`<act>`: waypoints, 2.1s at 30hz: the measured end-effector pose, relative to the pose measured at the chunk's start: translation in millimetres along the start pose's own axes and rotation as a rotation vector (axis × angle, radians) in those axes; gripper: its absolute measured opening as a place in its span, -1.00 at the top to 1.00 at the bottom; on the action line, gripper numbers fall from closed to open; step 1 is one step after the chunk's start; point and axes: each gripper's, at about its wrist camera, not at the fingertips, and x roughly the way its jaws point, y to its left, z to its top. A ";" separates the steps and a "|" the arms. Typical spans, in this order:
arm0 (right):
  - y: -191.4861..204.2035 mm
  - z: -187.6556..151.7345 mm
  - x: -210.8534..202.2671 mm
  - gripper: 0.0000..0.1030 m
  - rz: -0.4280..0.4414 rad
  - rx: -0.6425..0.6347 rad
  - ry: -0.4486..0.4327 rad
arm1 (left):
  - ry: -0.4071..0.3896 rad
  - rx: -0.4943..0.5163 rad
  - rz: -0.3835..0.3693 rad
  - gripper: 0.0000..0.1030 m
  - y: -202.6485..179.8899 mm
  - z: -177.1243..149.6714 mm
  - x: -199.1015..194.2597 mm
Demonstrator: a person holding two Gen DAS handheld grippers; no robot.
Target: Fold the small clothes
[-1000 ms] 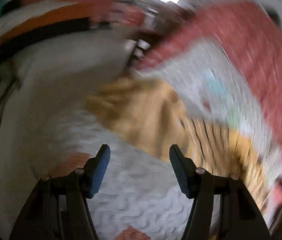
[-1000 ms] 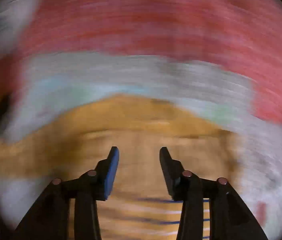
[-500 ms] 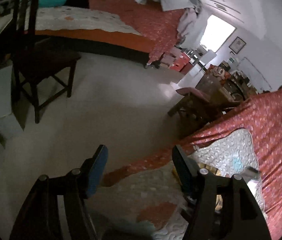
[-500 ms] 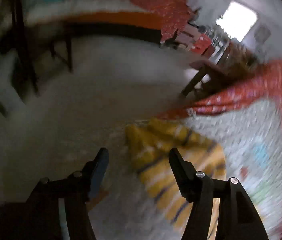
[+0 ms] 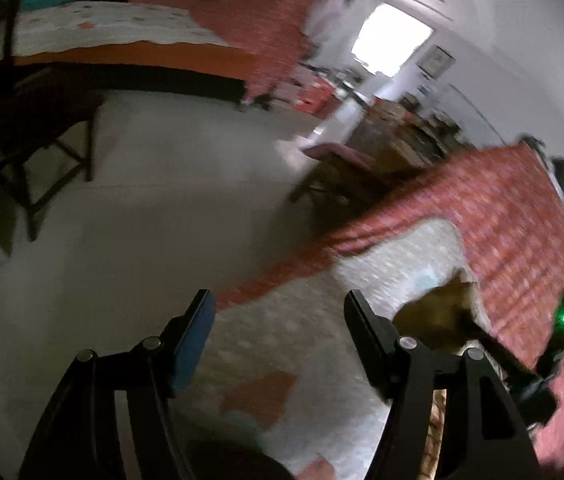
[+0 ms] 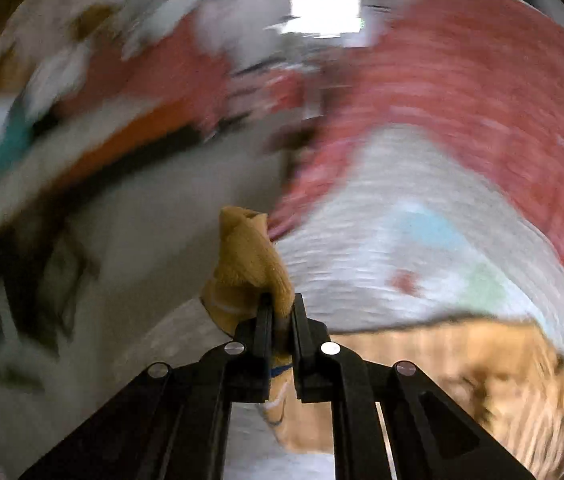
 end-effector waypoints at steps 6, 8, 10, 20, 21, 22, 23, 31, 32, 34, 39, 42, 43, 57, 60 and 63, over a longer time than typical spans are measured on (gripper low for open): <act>-219.3 -49.4 -85.6 0.85 -0.206 0.435 -0.050 | 0.121 0.185 -0.074 -0.38 -77.5 -33.3 18.4; -291.5 -92.5 -106.8 0.85 -0.284 0.591 -0.050 | 0.184 0.248 -0.089 -0.38 -104.2 -52.7 31.8; -343.1 -133.0 -116.9 0.85 -0.381 0.682 -0.030 | 0.267 0.298 -0.113 -0.38 -129.7 -75.5 48.3; -475.0 -260.1 -119.9 0.72 -0.398 1.000 0.002 | 0.477 0.668 -0.123 -0.38 -252.3 -184.3 117.2; -483.4 -270.7 -116.7 0.63 -0.429 1.002 0.014 | 0.499 0.685 -0.111 -0.38 -256.1 -193.2 123.6; -485.8 -276.0 -119.7 0.37 -0.456 1.004 0.021 | 0.515 0.686 -0.106 -0.38 -257.3 -199.2 127.5; -488.5 -284.6 -126.8 0.22 -0.463 1.021 0.004 | 0.538 0.678 -0.106 -0.38 -256.9 -205.4 131.4; -481.9 -314.4 -163.0 0.21 -0.413 1.037 -0.034 | 0.641 0.631 -0.104 -0.38 -231.3 -243.2 128.3; -479.5 -310.0 -163.2 0.21 -0.400 1.032 -0.050 | 0.647 0.634 -0.105 -0.38 -230.2 -247.0 127.2; -473.2 -295.6 -161.6 0.21 -0.389 1.014 -0.076 | 0.670 0.651 -0.108 -0.38 -229.8 -258.6 124.4; -448.6 -253.5 -140.1 0.21 -0.304 0.964 -0.095 | 0.655 0.802 -0.092 0.34 -243.7 -291.0 115.3; -424.0 -220.0 -108.3 0.19 -0.157 0.949 -0.082 | 0.648 0.761 -0.099 0.64 -236.7 -282.4 115.5; -414.9 -208.4 -96.5 0.17 -0.121 0.927 -0.065 | 0.637 0.746 -0.098 0.66 -232.8 -277.5 115.5; -248.3 -65.9 131.9 0.86 -0.216 0.368 0.358 | 0.585 0.637 -0.280 0.29 -190.6 -233.1 132.2; -231.5 -58.1 144.6 0.87 -0.177 0.384 0.334 | 0.595 0.606 -0.309 0.29 -188.9 -228.9 136.1; -209.6 -47.4 156.3 0.86 -0.161 0.352 0.302 | 0.604 0.592 -0.329 0.29 -192.9 -229.0 138.5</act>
